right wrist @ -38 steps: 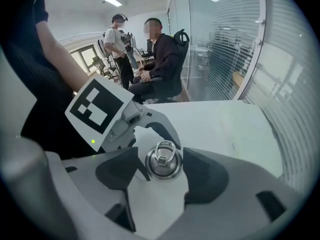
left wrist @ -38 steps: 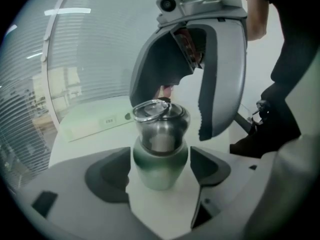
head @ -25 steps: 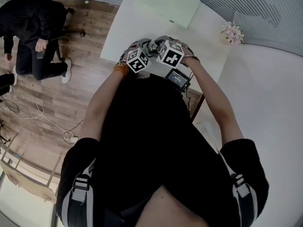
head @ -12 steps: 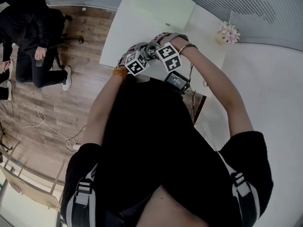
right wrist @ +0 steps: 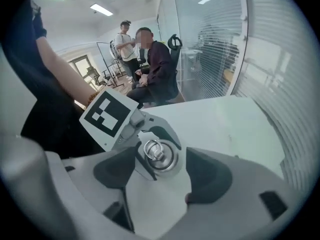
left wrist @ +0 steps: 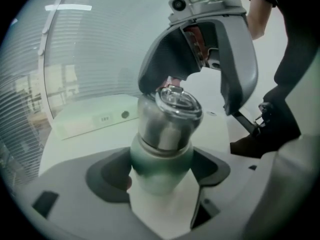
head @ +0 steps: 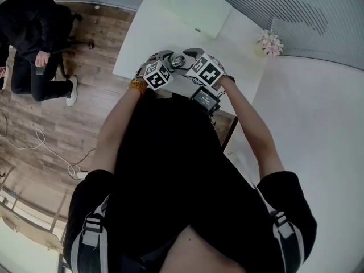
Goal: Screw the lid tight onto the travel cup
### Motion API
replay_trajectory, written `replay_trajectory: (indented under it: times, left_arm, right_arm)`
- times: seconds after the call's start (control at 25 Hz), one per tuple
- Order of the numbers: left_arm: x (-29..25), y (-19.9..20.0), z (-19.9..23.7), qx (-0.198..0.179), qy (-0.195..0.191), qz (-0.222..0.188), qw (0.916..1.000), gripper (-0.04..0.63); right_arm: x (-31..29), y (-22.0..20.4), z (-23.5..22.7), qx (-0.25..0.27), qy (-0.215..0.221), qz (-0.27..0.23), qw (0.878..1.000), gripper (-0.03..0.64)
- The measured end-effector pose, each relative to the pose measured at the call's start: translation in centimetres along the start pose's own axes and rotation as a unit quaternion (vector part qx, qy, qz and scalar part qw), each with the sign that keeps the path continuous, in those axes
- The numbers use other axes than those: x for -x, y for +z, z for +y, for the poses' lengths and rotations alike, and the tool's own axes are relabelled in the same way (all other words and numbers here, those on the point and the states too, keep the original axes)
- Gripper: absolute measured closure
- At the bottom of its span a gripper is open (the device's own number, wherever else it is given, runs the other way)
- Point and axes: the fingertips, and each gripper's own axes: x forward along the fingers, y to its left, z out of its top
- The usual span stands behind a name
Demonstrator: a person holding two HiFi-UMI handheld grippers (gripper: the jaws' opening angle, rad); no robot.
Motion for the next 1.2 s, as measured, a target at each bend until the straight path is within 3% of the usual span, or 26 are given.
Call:
replay_trajectory:
  times: [0.16,0.28,0.44,0.6,0.72,0.92,1.12,1.2]
  left_arm:
    - [-0.1,0.0,0.1,0.001,0.000,0.002,1.0000,0.225]
    - [-0.2,-0.1,0.1,0.001,0.001,0.004,1.0000,0.225]
    - [-0.1,-0.1,0.0,0.001,0.003,0.005,1.0000,0.225]
    - [-0.1,-0.1,0.0,-0.001,0.000,0.009,1.0000,0.225]
    - [-0.1,-0.2,0.0,-0.002,-0.007,0.015,0.9999,0.225]
    - [0.0,-0.2,0.0,-0.004,-0.023,0.028,0.9993,0.224]
    - [-0.4,-0.4,-0.1,-0.006,-0.036,0.038,0.9986,0.223]
    - [-0.5,-0.4,-0.1,-0.005,-0.035,0.039,0.9986,0.222]
  right_arm:
    - [-0.7,0.1,0.3,-0.042,-0.009,0.026,0.999,0.322]
    - [-1.3,0.2,0.0,-0.047,-0.027,0.045,0.998,0.345]
    - [-1.5,0.1,-0.2,-0.004,-0.041,0.066,0.997,0.379]
    - [-1.6,0.0,0.1,0.045,-0.011,0.082,0.996,0.382]
    - [-1.6,-0.1,0.5,0.112,0.019,0.098,0.989,0.383]
    - [-1.6,-0.2,1.2,0.246,0.065,0.132,0.958,0.385]
    - [-1.8,-0.8,1.5,0.379,0.099,0.173,0.904,0.385]
    - [-1.8,-1.0,1.5,0.410,0.104,0.186,0.887,0.385]
